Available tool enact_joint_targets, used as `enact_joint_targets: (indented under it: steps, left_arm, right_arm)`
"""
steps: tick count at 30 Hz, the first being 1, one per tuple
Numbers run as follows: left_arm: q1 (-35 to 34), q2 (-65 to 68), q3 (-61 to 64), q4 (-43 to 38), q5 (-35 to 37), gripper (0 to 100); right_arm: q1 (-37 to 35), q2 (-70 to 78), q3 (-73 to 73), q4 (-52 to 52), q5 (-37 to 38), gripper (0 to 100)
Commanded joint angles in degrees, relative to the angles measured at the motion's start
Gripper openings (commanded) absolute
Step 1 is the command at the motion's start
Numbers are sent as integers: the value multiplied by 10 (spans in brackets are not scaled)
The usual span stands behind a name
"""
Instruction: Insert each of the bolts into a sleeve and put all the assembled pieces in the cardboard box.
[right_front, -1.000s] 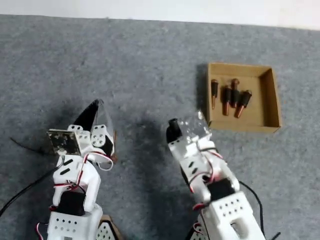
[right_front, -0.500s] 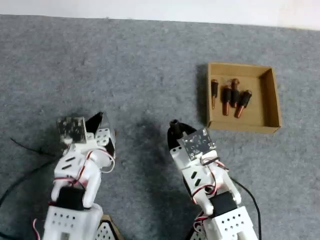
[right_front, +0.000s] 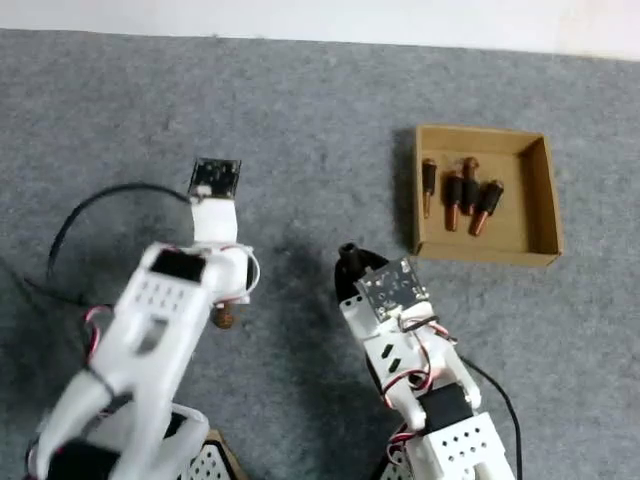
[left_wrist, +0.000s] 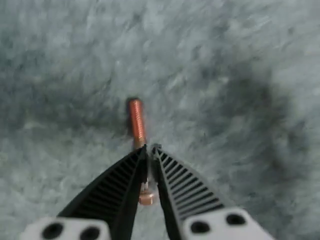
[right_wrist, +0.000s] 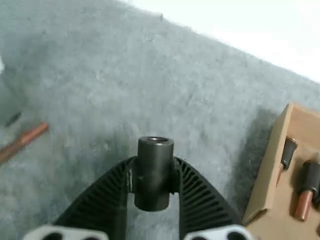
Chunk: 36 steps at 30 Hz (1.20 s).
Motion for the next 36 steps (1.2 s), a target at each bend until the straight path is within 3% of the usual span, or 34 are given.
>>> enact_joint_targets:
  steps: [1, 10, 17, 36]
  left_arm:
    - [-4, 60, -65, 30, -11, 39]
    - [-13, 100, -88, 33, -13, 42]
    - [-41, 102, -84, 35, -10, 228]
    - [-53, 102, -19, 31, -14, 220]
  right_arm:
    - [4, -10, -1, -22, 7, 5]
    - [6, -10, -1, -22, 7, 5]
    - [6, -10, -1, -22, 7, 5]
    - [6, -10, -1, -22, 7, 5]
